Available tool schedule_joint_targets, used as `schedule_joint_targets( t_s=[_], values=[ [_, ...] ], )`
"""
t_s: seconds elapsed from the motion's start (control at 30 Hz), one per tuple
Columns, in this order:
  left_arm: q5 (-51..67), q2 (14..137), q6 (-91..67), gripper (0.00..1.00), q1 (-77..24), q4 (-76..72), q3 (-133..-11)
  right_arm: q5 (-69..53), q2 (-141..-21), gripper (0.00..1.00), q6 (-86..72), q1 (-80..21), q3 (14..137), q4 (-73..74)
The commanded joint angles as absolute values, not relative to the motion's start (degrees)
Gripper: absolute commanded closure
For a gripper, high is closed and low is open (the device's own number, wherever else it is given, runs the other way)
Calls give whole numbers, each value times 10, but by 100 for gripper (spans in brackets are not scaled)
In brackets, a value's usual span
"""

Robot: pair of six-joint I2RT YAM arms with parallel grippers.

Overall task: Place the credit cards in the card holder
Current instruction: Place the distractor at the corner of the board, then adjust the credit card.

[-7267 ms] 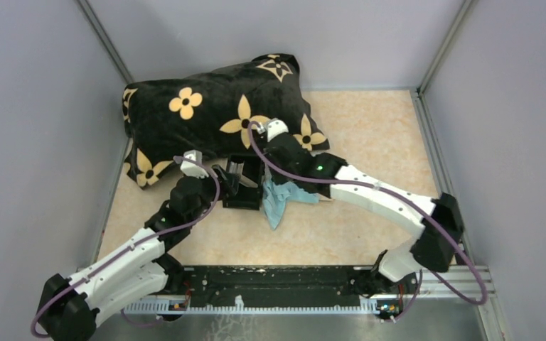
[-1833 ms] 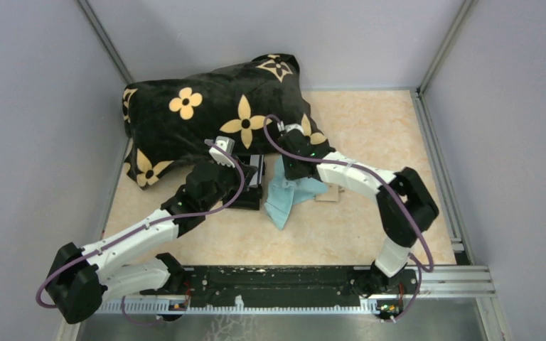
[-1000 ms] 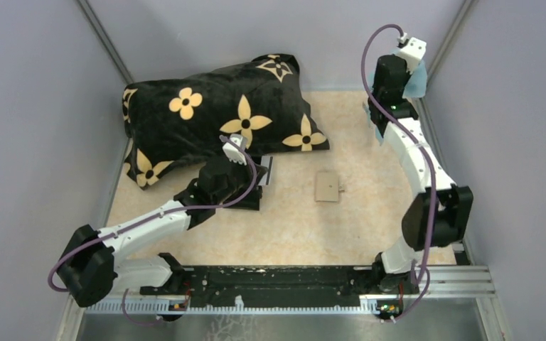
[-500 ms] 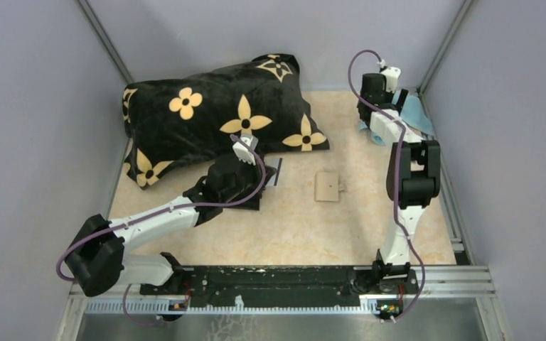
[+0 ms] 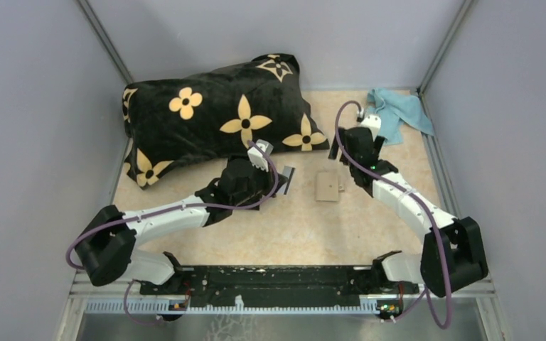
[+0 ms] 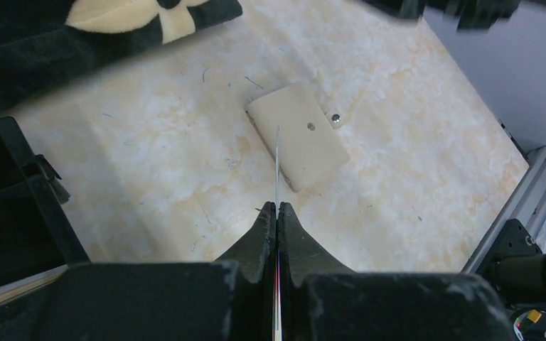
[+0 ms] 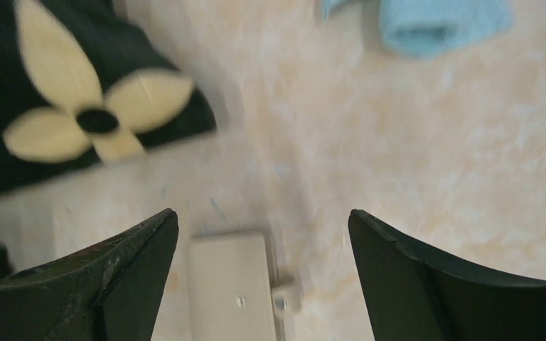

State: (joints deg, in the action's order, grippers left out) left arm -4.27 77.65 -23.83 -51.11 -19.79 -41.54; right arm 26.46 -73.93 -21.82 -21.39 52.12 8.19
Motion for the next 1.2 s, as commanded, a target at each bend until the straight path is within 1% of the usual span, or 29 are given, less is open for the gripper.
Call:
schedule_joint_targets(
  t_s=[0.0,0.23,0.33,0.47,0.8,1.03,1.17],
  values=[
    [-22,792,-268,100,-516,-239,-431,130,-661,12,-278,-231,430,86],
    [14,811,-318,100,-517,-304,-430,-47,-516,15,-326,-234,324,13],
    [34,822,-342,100,-517,-322,-436,-100,-489,17,-344,-234,297,-27],
    [60,841,-380,100,-516,-342,-441,-154,-488,18,-366,-234,274,-72],
    [103,868,-452,100,-500,-403,-446,-203,-487,21,-402,-234,246,-134],
    [111,880,-466,100,-490,-421,-443,-202,-483,24,-400,-229,248,-124],
    [127,891,-493,100,-482,-449,-434,-218,-498,26,-411,-229,237,-153]
  ],
)
